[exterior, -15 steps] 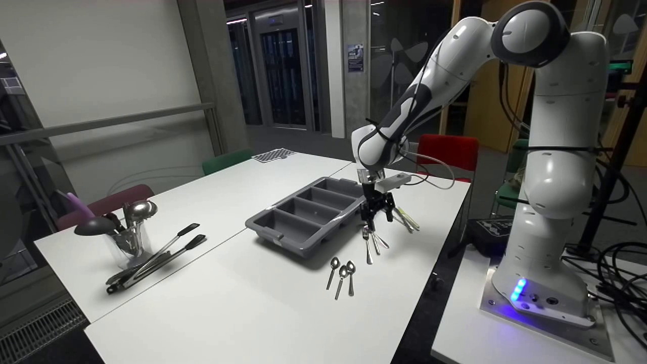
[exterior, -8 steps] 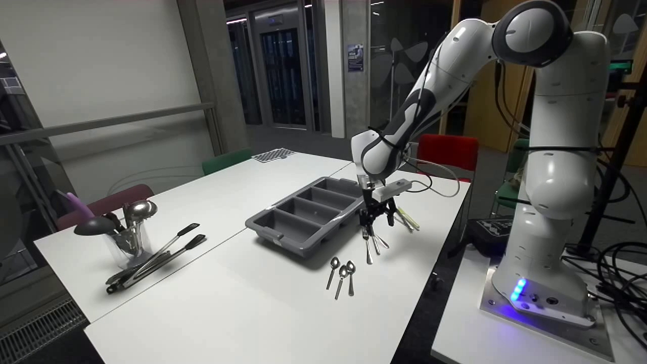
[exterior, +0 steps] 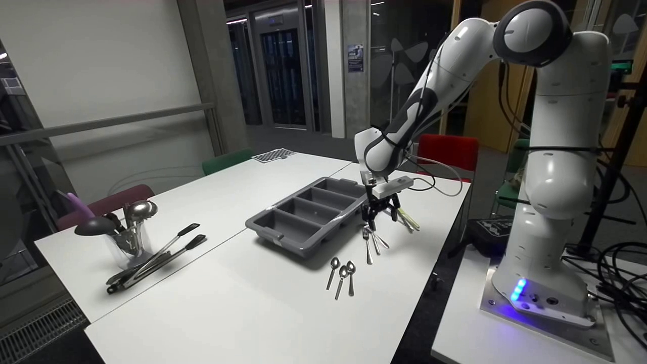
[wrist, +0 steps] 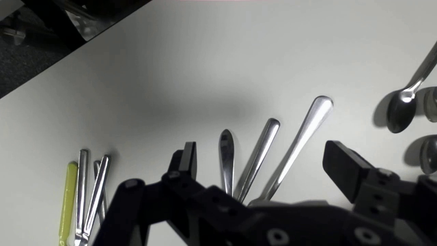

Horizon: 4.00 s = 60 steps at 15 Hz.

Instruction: Put the fork into the utensil organizer

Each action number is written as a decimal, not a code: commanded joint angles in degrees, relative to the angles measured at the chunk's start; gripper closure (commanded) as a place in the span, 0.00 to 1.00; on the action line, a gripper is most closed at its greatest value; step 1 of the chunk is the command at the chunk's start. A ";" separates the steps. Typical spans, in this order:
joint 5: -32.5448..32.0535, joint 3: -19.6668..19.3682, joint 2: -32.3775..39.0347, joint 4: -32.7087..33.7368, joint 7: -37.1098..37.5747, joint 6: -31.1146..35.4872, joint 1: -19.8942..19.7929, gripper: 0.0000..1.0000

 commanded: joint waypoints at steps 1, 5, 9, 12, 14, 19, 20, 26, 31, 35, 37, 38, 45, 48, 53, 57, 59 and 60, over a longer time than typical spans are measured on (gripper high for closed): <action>0.39 -0.16 0.06 0.08 -1.44 -0.11 -0.75 0.00; 0.56 -0.43 0.07 0.10 -2.52 -0.11 -1.29 0.00; 3.71 -1.27 2.45 2.45 -2.72 0.38 -2.54 0.00; 8.90 -2.43 5.22 4.58 -4.78 1.88 -4.38 0.00; 11.92 -2.95 6.84 5.72 -5.38 3.35 -5.38 0.00; 9.19 -4.49 13.17 10.06 -2.73 1.97 -5.00 0.00; 8.41 -4.83 14.41 10.91 -2.13 1.61 -4.73 0.00; 6.81 -5.70 17.90 13.20 -2.21 1.30 -4.24 0.00; 6.66 -6.12 17.59 13.93 -2.67 1.50 -4.37 0.00; 6.47 -6.23 18.38 15.81 -2.08 1.01 -4.21 0.00; 6.38 -6.39 19.06 16.92 -1.69 0.28 -4.20 0.00; 6.42 -6.42 19.35 17.39 -1.73 -0.18 -4.25 0.00; 6.94 -6.47 22.56 20.87 -2.25 -2.95 -4.57 0.00; 7.37 -6.22 24.09 22.29 -2.81 -3.88 -4.76 0.00; 7.80 -6.07 25.20 23.38 -3.55 -5.01 -5.10 0.35; 8.13 -6.03 25.23 23.44 -3.80 -4.88 -5.32 0.65; 8.25 -5.97 25.12 23.39 -4.01 -4.82 -5.44 0.81; 8.32 -5.95 25.08 23.41 -4.06 -4.89 -5.50 0.88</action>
